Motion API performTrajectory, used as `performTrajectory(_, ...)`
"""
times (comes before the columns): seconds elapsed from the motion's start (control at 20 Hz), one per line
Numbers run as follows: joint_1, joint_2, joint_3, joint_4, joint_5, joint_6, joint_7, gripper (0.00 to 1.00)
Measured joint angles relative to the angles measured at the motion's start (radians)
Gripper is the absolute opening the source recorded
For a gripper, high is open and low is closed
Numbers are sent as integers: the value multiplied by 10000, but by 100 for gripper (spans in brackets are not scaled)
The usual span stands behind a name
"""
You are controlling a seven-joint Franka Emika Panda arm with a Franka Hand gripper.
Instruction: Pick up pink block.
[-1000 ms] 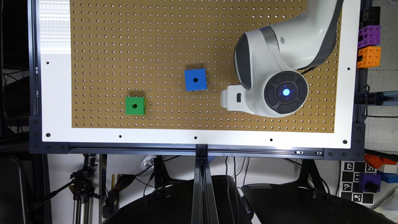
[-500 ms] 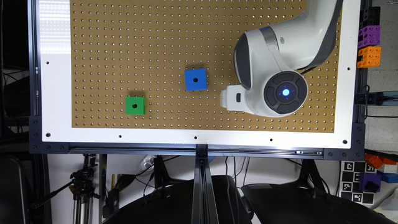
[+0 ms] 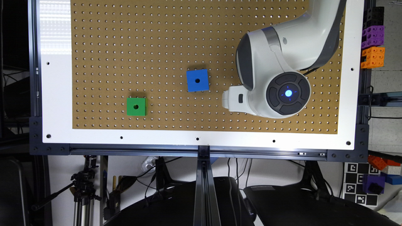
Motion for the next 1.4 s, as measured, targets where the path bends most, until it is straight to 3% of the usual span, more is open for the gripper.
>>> performTrajectory(0.3, -3, -441, -17, -2, 0, -428, 0, 0)
performTrajectory(0.65, -3, -1409, -16, -7, 0, -1423, 3, 0)
performTrajectory(0.85, -2, -1761, -14, -9, 0, -1773, 6, 0)
performTrajectory(1.4, -1, -2220, -7, -8, 0, -2181, 14, 0)
